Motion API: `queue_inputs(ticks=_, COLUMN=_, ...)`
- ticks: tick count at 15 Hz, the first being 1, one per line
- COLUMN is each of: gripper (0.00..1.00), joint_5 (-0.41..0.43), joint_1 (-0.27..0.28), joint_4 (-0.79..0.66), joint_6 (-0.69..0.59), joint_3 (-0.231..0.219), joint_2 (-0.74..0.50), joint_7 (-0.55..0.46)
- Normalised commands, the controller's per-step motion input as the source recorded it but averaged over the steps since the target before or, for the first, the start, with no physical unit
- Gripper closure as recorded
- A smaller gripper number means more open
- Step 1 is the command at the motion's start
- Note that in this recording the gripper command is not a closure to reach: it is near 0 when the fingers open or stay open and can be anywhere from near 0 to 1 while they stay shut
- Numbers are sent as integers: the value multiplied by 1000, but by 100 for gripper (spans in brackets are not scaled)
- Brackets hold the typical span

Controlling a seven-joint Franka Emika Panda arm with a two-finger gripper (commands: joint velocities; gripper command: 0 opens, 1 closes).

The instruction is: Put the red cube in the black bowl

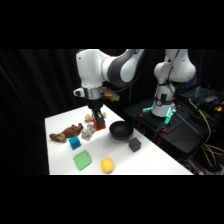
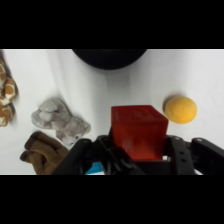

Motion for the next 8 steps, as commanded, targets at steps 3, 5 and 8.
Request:
queue_inputs(ticks=3, gripper=100, joint_5=69, joint_1=-62, joint_4=-518, joint_6=31, joint_3=-9, joint_2=-483, joint_7=-103)
queue_inputs(ticks=5, gripper=100, joint_5=119, joint_1=-41, joint_4=-599, joint_6=145, joint_3=7, joint_2=-470, joint_7=-115)
queue_inputs(ticks=8, gripper=100, joint_5=127, joint_1=-33, joint_4=-620, joint_6=190, joint_3=7, joint_2=-514, joint_7=-135)
